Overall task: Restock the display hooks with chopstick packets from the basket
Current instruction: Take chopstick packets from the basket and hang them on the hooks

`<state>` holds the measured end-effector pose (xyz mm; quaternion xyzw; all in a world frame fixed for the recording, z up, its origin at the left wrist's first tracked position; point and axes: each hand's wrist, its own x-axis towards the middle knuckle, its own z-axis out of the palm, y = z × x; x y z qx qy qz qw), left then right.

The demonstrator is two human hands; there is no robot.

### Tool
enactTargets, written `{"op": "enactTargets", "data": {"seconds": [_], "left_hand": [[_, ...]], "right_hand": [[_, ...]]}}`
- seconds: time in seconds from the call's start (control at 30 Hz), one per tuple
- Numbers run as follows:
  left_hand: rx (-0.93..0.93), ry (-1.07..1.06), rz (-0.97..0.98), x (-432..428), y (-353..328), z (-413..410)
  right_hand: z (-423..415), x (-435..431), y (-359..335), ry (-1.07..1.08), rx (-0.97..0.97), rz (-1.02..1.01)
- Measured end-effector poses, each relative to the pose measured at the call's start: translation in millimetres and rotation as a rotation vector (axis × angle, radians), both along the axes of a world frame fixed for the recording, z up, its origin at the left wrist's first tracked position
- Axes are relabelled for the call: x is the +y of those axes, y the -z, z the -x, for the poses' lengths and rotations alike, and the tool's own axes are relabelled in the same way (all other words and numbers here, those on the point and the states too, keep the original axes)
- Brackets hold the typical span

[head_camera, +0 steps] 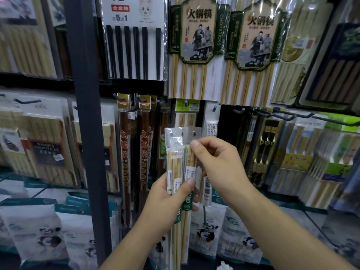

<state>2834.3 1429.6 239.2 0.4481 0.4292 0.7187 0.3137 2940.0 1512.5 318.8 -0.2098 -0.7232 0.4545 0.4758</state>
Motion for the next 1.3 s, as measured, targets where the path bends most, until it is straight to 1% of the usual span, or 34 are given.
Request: {"op": "enactTargets", "data": {"seconds": [0.1, 0.17, 0.23, 0.4, 0.6, 0.73, 1.0, 1.17, 1.3], "left_hand": [[0.073, -0.099, 0.026, 1, 1, 2], [0.047, -0.135, 0.04, 3, 1, 4], [0.01, -0.115, 0.037, 3, 1, 5], [-0.008, -0.048, 0.077, 0, 2, 8], [-0.177, 0.074, 0.034, -1, -1, 6], [-0.229, 0.104, 0.027, -1, -2, 7], [-0.227, 0.156, 0.016, -2, 0, 8], [-0.143, 0.09, 0.01, -3, -1, 7], [-0.15, 0.078, -0.01, -5, -4, 5]], "right_hand": [[-3, 6, -9, 0.066, 0.059, 0.001], [-5, 12, -18, 0.126, 0.098, 0.003], [-7, 18, -26, 0.175, 0.122, 0.004], [-7, 27, -39, 0.24, 0.136, -0.02], [-1, 35, -44, 0.286, 0.13, -0.02], [0, 40, -44, 0.3, 0.123, -0.007], [1, 46, -38, 0.341, 0.084, -0.049], [-4, 45, -32, 0.388, 0.045, -0.023], [-11, 34, -23, 0.453, 0.032, -0.043]]}}
